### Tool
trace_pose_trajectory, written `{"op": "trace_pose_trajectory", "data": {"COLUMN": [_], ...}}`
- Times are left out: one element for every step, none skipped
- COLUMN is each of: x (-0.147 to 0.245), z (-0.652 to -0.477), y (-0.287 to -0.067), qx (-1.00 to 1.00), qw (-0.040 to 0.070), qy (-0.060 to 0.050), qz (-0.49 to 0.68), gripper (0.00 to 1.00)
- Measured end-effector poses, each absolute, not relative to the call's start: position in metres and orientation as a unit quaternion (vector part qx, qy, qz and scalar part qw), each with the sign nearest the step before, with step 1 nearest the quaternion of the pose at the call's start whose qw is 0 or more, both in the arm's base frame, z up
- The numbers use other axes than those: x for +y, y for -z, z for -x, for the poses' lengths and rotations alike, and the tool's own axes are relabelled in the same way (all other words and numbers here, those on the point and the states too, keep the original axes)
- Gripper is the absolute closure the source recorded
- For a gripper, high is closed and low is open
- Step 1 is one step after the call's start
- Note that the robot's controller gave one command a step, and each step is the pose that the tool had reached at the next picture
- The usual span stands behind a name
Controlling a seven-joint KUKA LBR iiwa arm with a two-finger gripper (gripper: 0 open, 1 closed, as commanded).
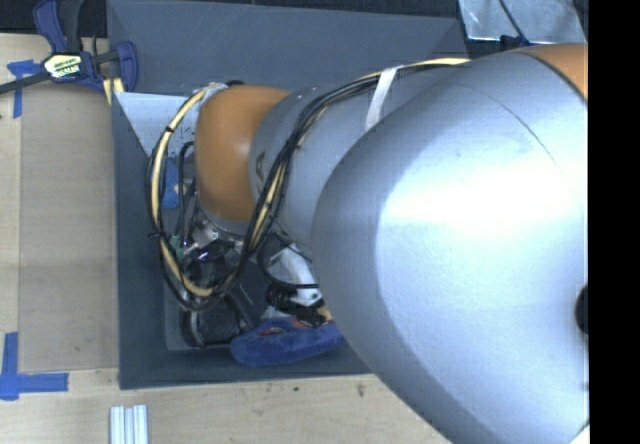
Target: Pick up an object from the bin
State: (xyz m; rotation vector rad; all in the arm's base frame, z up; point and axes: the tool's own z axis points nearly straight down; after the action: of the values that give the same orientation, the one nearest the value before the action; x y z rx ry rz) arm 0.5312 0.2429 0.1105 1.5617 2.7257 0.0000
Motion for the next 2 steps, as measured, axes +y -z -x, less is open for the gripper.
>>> {"op": "trace_pose_trajectory", "data": {"x": [0.2416,0.2405], "z": [-0.5306,-0.5296], "y": [-0.1442,-0.1502], "qx": [0.868,0.869], "qw": [0.000,0.000], "qy": [0.001,0.002], "qz": [-0.496,-0.495], "gripper": [1.00,1.00]}}
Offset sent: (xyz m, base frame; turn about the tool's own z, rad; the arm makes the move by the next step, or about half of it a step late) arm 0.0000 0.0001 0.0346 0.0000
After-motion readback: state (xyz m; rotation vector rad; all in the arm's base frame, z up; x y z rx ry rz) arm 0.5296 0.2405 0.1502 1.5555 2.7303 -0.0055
